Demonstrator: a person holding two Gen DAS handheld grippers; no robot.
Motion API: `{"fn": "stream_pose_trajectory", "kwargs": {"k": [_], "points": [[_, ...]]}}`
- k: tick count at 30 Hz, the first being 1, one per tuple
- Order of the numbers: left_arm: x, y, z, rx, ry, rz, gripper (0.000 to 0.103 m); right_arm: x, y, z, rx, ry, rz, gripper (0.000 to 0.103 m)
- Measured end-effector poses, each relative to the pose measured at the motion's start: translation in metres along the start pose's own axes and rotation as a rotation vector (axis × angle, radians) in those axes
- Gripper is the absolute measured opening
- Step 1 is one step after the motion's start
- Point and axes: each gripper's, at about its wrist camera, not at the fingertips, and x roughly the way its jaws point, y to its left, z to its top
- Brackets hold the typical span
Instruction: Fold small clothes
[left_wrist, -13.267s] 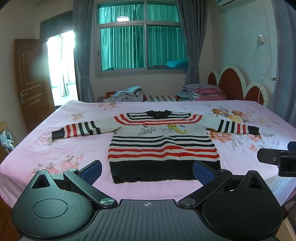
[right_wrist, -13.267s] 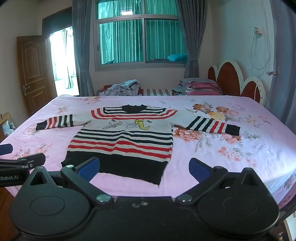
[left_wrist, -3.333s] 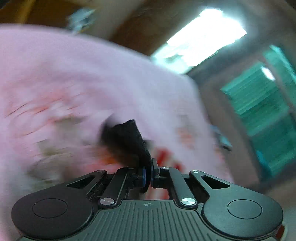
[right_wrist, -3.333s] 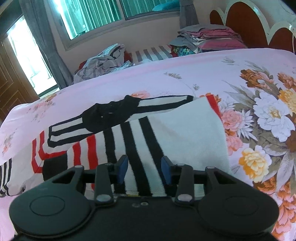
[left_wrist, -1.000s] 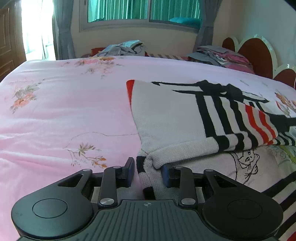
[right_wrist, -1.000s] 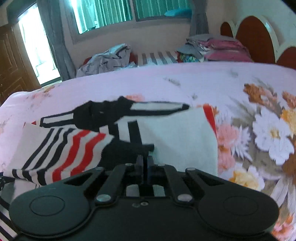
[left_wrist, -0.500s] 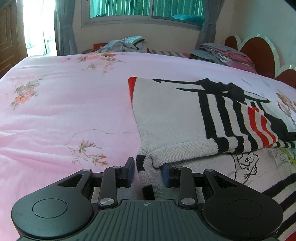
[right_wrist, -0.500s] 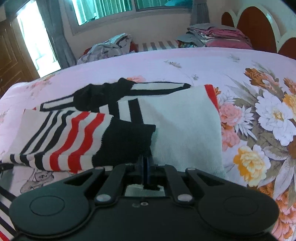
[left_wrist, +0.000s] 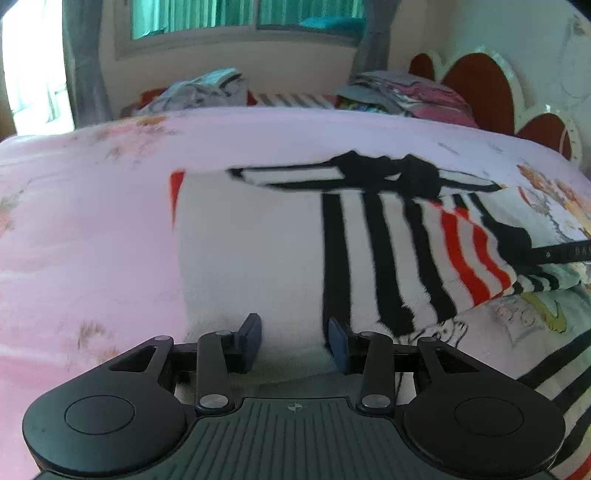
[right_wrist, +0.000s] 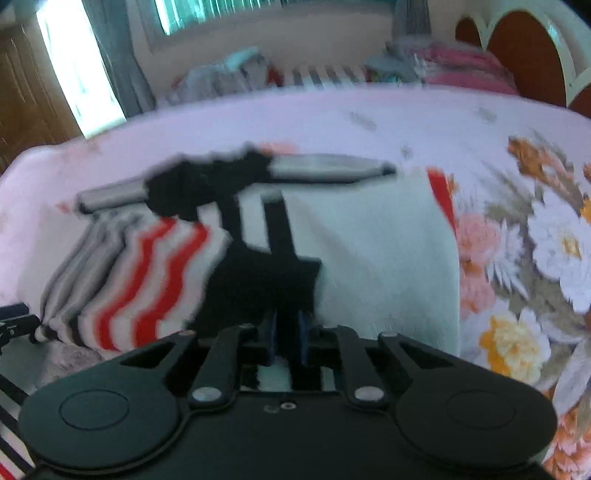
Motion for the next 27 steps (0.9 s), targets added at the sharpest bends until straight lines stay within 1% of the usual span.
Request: {"fn": "stream_pose_trajectory", "kwargs": {"k": [1, 2, 3, 6, 7, 8, 9, 11, 13, 14, 15, 16, 17, 18, 19, 20, 21, 22, 24, 26, 27], "points": [[0.000, 0.002, 0.007, 0.002, -0.005, -0.002, 0.042, -0.004, -0.001, 0.004, 0.005, -0.017, 0.007, 0.013], [0.001, 0.005, 0.016, -0.002, -0.025, 0.000, 0.042, -0.007, -0.004, 0.009, 0.000, -0.057, 0.010, 0.016], [0.007, 0.010, 0.027, -0.006, -0.033, 0.002, 0.042, -0.004, -0.007, 0.016, -0.004, -0.068, 0.000, 0.015], [0.035, 0.033, 0.063, -0.040, -0.033, 0.021, 0.042, 0.019, -0.023, 0.039, 0.036, -0.049, -0.036, 0.015], [0.047, 0.042, 0.073, -0.056, -0.018, 0.031, 0.042, 0.027, -0.029, 0.047, 0.049, -0.044, -0.042, 0.015], [0.062, 0.055, 0.082, -0.077, 0.016, 0.039, 0.042, 0.033, -0.033, 0.052, 0.049, -0.035, -0.053, 0.014], [0.075, 0.068, 0.089, -0.098, 0.034, 0.047, 0.042, 0.042, -0.039, 0.058, 0.048, -0.021, -0.074, 0.008], [0.088, 0.088, 0.094, -0.156, 0.017, 0.030, 0.042, 0.049, -0.047, 0.060, 0.070, -0.016, -0.079, 0.000], [0.092, 0.093, 0.097, -0.162, 0.023, 0.023, 0.042, 0.049, -0.045, 0.061, 0.078, -0.014, -0.088, 0.000], [0.088, 0.090, 0.098, -0.162, 0.024, 0.044, 0.042, 0.044, -0.041, 0.058, 0.069, -0.018, -0.098, 0.004], [0.078, 0.080, 0.098, -0.142, -0.002, 0.059, 0.042, 0.036, -0.031, 0.057, 0.063, -0.052, -0.111, 0.022], [0.072, 0.067, 0.098, -0.116, -0.033, 0.050, 0.042, 0.028, -0.021, 0.056, 0.056, -0.098, -0.100, 0.029], [0.063, 0.051, 0.096, -0.086, -0.054, 0.017, 0.042, 0.022, -0.009, 0.054, 0.045, -0.127, -0.058, 0.034], [0.061, 0.034, 0.095, -0.057, -0.060, -0.008, 0.042, 0.022, 0.010, 0.052, 0.023, -0.119, 0.010, 0.030], [0.061, 0.019, 0.094, -0.036, -0.058, -0.022, 0.042, 0.026, 0.028, 0.052, -0.009, -0.100, 0.052, 0.027], [0.063, 0.004, 0.092, -0.026, -0.054, -0.043, 0.042, 0.031, 0.045, 0.051, -0.044, -0.083, 0.082, 0.021], [0.066, -0.008, 0.090, -0.025, -0.043, -0.063, 0.042, 0.037, 0.063, 0.049, -0.076, -0.070, 0.107, 0.019], [0.070, -0.017, 0.088, -0.029, -0.033, -0.075, 0.042, 0.044, 0.080, 0.047, -0.103, -0.052, 0.131, 0.019], [0.076, -0.033, 0.083, -0.019, -0.020, -0.081, 0.042, 0.054, 0.098, 0.042, -0.132, -0.027, 0.142, 0.018], [0.083, -0.044, 0.078, -0.001, 0.002, -0.054, 0.042, 0.063, 0.108, 0.036, -0.163, -0.002, 0.110, 0.017], [0.087, -0.043, 0.074, 0.000, 0.011, -0.055, 0.042, 0.065, 0.107, 0.035, -0.175, -0.008, 0.108, 0.015]]}}
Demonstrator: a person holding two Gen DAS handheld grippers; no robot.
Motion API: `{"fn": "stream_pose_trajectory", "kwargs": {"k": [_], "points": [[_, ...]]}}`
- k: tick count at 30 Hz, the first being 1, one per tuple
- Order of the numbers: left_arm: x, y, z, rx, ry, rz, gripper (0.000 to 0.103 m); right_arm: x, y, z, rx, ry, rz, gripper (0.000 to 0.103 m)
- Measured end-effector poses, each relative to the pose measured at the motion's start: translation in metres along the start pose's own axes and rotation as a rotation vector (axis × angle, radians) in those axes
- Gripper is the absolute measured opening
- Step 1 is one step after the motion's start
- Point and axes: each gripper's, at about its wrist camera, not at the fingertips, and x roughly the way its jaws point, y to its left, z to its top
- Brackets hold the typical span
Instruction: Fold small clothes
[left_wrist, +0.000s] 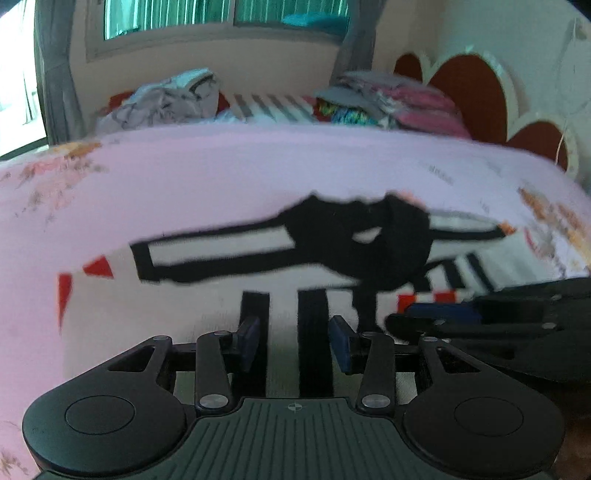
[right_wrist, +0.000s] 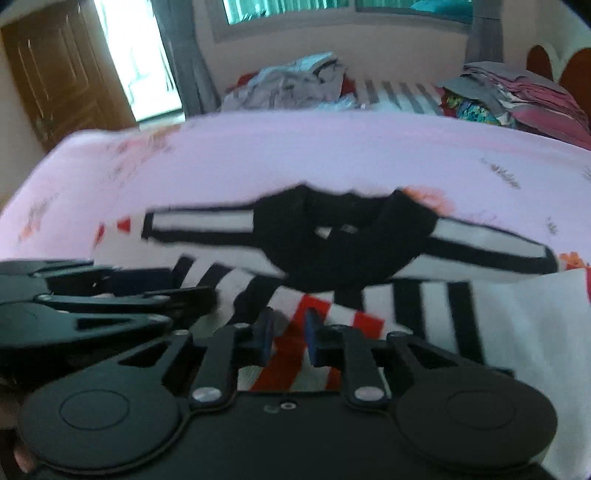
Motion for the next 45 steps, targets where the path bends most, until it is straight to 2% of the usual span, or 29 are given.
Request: {"fn": "stream_pose_trajectory", "kwargs": {"k": [1, 2, 4, 5, 6, 8, 9, 10, 12, 15, 16, 18, 20, 21, 23, 25, 27, 29, 32, 35, 43, 45], "points": [[-0.002, 0.003, -0.003, -0.004, -0.010, -0.012, 0.042, -0.001, -0.002, -0.002, -0.018, -0.006, -0.011, 0.014], [-0.004, 0.008, -0.007, 0.000, -0.011, -0.008, 0.042, -0.005, -0.003, -0.004, -0.052, -0.007, -0.076, 0.013], [-0.013, 0.027, -0.015, 0.028, -0.024, 0.061, 0.042, -0.015, -0.020, -0.011, -0.101, -0.027, -0.315, 0.013], [-0.020, 0.036, -0.020, 0.020, -0.033, 0.048, 0.041, -0.020, -0.036, -0.019, -0.086, -0.026, -0.386, 0.025], [-0.024, 0.046, -0.022, -0.008, -0.038, 0.020, 0.039, -0.023, -0.053, -0.025, -0.052, -0.003, -0.419, 0.027], [-0.033, 0.038, -0.014, -0.004, -0.063, 0.061, 0.039, -0.037, -0.070, -0.028, 0.011, -0.010, -0.386, 0.023], [-0.034, 0.027, -0.010, 0.021, -0.094, 0.057, 0.039, -0.045, -0.069, -0.026, 0.042, -0.043, -0.372, 0.022], [-0.035, 0.012, -0.004, 0.032, -0.117, 0.015, 0.040, -0.050, -0.066, -0.024, 0.060, -0.079, -0.344, 0.022], [-0.027, -0.011, 0.002, 0.050, -0.096, -0.041, 0.043, -0.054, -0.053, -0.019, 0.088, -0.117, -0.250, 0.023], [-0.003, -0.036, -0.001, 0.104, -0.007, -0.048, 0.046, -0.042, -0.034, -0.022, 0.057, -0.045, -0.148, 0.022], [-0.001, -0.035, -0.006, 0.109, -0.005, -0.048, 0.046, -0.035, -0.032, -0.027, 0.032, -0.003, -0.168, 0.022], [-0.011, -0.023, -0.007, 0.082, 0.002, -0.052, 0.047, -0.038, -0.041, -0.040, 0.021, -0.012, -0.220, 0.021], [-0.030, -0.013, -0.013, 0.107, -0.018, 0.015, 0.047, -0.046, -0.039, -0.046, -0.062, -0.007, -0.386, 0.023], [-0.041, -0.006, -0.018, 0.095, -0.037, 0.005, 0.047, -0.053, -0.035, -0.048, -0.073, -0.019, -0.405, 0.027], [-0.056, 0.003, -0.029, 0.030, -0.050, -0.045, 0.047, -0.068, -0.034, -0.051, -0.023, -0.057, -0.286, 0.026], [-0.069, 0.010, -0.045, 0.021, -0.059, -0.015, 0.047, -0.070, -0.028, -0.055, 0.011, -0.044, -0.215, 0.025], [-0.068, 0.023, -0.066, 0.010, -0.024, 0.043, 0.047, -0.062, -0.027, -0.064, -0.003, -0.006, -0.237, 0.025], [-0.071, 0.037, -0.075, -0.026, -0.048, 0.007, 0.047, -0.059, -0.036, -0.072, -0.002, -0.017, -0.230, 0.025], [-0.067, 0.030, -0.072, 0.012, -0.034, 0.027, 0.047, -0.055, -0.032, -0.063, -0.016, 0.009, -0.242, 0.025], [-0.067, 0.025, -0.070, 0.008, -0.026, 0.056, 0.048, -0.053, -0.036, -0.065, -0.031, 0.007, -0.245, 0.026], [-0.080, 0.012, -0.078, 0.044, -0.008, 0.121, 0.050, -0.070, -0.039, -0.074, -0.018, 0.030, -0.215, 0.028], [-0.083, 0.007, -0.080, 0.060, 0.002, 0.144, 0.054, -0.084, -0.039, -0.073, -0.002, 0.021, -0.212, 0.028]]}}
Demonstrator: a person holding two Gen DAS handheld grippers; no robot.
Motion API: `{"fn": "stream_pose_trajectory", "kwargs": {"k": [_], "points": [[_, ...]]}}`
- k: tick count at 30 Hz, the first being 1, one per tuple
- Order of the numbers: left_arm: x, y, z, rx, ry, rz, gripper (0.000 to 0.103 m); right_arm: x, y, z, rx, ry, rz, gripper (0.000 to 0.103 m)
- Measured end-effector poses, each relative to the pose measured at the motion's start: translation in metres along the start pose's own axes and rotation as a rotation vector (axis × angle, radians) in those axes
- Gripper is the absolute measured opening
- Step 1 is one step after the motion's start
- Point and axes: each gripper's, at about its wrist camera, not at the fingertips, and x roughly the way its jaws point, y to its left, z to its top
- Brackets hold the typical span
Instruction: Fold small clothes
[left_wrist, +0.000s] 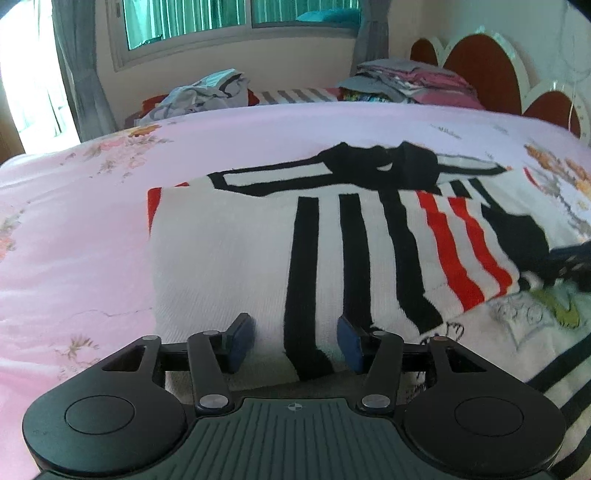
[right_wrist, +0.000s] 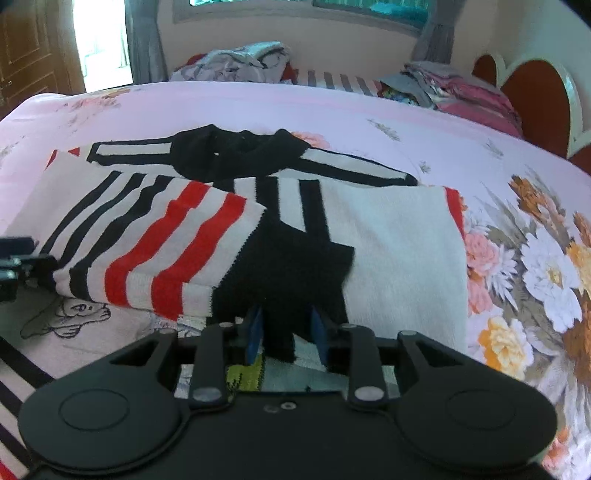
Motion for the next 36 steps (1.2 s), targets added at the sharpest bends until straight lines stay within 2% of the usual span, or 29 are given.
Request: {"fn": "stream_pose_trajectory", "kwargs": {"k": [2, 5, 6, 11, 20, 24, 31, 34, 35, 36], "points": [[-0.008, -0.003, -0.003, 0.002, 0.001, 0.019, 0.060, -0.019, -0.004, -0.008, 0.013, -0.046, 0.031, 0.030], [-0.025, -0.006, -0.015, 0.011, -0.013, 0.047, 0.087, -0.041, -0.015, -0.029, 0.044, -0.056, 0.058, 0.032], [-0.031, -0.008, -0.020, 0.013, -0.011, 0.044, 0.092, -0.048, -0.020, -0.039, 0.053, -0.056, 0.055, 0.033], [-0.061, -0.020, -0.050, 0.033, -0.009, 0.066, 0.093, -0.080, -0.039, -0.077, 0.099, -0.057, 0.062, 0.033], [-0.119, -0.027, -0.103, 0.007, -0.021, 0.099, 0.093, -0.128, -0.059, -0.134, 0.135, -0.057, 0.084, 0.038], [-0.143, -0.024, -0.130, -0.008, -0.027, 0.107, 0.092, -0.149, -0.064, -0.162, 0.142, -0.047, 0.125, 0.049], [-0.172, -0.010, -0.188, -0.078, 0.022, 0.106, 0.092, -0.168, -0.079, -0.214, 0.229, -0.004, 0.185, 0.049], [-0.181, -0.007, -0.201, -0.093, 0.028, 0.095, 0.092, -0.175, -0.084, -0.231, 0.262, 0.002, 0.215, 0.049], [-0.183, -0.006, -0.203, -0.102, 0.034, 0.082, 0.089, -0.178, -0.086, -0.236, 0.272, 0.003, 0.229, 0.049], [-0.185, -0.006, -0.206, -0.115, 0.037, 0.064, 0.079, -0.180, -0.088, -0.240, 0.285, 0.001, 0.248, 0.049]]}}
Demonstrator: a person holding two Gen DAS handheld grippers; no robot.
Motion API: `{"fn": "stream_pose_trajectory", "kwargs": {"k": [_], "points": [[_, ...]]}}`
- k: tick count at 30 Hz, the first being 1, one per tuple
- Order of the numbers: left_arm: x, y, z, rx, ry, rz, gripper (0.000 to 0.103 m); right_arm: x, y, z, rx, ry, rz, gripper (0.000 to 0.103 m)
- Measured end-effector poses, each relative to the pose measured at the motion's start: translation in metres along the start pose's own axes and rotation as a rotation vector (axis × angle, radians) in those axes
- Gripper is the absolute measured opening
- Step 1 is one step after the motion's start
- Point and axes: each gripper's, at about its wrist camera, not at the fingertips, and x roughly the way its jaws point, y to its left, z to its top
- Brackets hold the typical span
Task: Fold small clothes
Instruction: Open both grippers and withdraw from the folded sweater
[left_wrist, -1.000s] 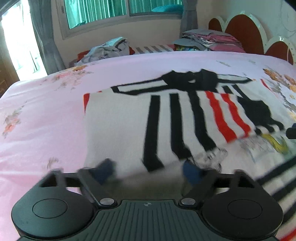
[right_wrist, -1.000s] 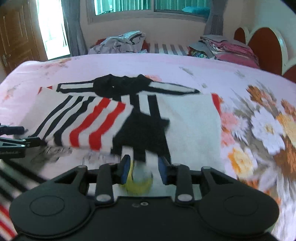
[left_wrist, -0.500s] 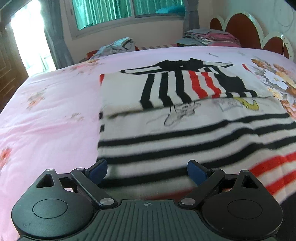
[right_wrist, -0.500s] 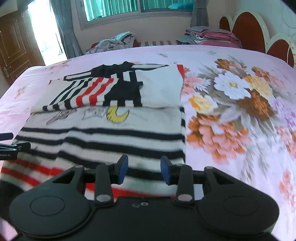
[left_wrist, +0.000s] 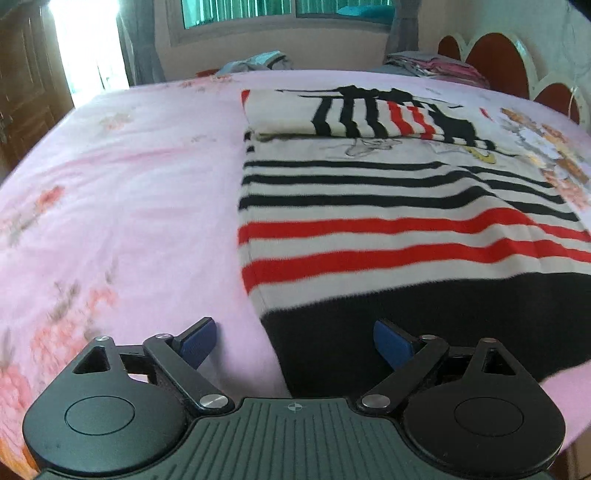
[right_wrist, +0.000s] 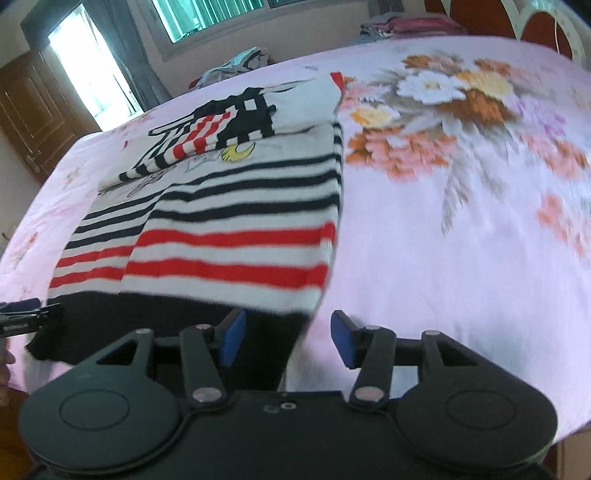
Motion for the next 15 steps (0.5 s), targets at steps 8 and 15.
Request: {"fn": "stream_pose_trajectory", "kwargs": {"k": [8, 15], "points": [[-0.002, 0.000, -0.004, -0.073, 0.032, -0.056, 0.073, 0.000, -0.016, -0.008, 0.095, 0.013, 0.078, 0.049], [-0.003, 0.004, -0.008, -0.093, 0.033, -0.128, 0.068, 0.009, -0.019, -0.004, 0.130, 0.017, 0.107, 0.049]]}}
